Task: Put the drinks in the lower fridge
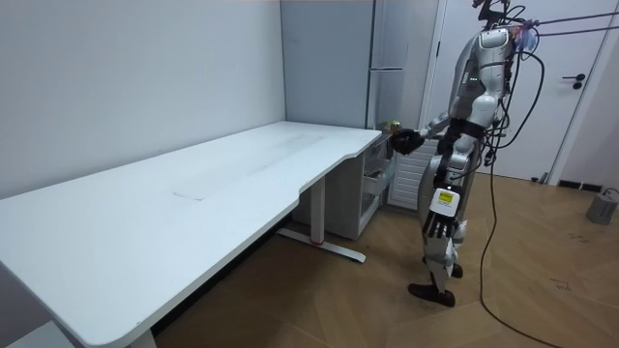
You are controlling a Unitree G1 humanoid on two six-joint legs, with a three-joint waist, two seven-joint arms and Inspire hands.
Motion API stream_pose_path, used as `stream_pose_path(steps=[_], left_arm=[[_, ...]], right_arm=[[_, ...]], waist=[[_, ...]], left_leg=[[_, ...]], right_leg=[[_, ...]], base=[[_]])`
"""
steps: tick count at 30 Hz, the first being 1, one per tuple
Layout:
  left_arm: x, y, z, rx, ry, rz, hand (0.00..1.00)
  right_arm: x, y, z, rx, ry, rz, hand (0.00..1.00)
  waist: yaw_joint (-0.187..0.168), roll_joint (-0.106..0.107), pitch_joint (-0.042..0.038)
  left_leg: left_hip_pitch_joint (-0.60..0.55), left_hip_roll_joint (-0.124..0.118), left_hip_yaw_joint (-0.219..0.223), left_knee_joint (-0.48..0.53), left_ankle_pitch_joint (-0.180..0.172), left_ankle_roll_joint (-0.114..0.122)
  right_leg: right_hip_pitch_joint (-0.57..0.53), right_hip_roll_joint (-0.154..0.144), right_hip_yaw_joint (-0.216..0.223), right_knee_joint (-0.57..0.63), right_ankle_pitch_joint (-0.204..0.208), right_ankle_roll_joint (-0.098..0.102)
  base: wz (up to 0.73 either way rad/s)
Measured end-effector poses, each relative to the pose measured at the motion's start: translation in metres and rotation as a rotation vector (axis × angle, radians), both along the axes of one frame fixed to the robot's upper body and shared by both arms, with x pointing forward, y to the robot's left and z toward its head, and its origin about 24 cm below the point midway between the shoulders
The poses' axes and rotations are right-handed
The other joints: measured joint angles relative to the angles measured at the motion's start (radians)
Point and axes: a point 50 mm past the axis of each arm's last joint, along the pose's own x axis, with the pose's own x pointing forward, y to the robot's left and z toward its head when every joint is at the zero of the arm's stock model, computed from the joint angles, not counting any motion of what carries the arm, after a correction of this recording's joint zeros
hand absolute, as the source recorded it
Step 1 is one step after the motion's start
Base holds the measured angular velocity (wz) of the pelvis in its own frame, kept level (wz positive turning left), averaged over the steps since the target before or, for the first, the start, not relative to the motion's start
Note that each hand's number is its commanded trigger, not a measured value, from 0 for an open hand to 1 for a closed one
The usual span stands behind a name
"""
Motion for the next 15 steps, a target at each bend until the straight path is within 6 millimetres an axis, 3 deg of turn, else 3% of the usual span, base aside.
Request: stream_pose_path(steps=[15], left_arm=[[-0.007, -0.0052, -0.0007, -0.034, 0.022, -0.032, 0.0]], right_arm=[[0.0003, -0.0092, -0.0028, 0.114, 0.033, -0.223, 1.0]], waist=[[-0.002, 0.019, 0.0051]], left_leg=[[0.001, 0.002, 0.0, 0.007, -0.004, 0.0]], right_leg=[[0.003, 0.0, -0.001, 0.014, 0.0, 0.0]], base=[[0.0]])
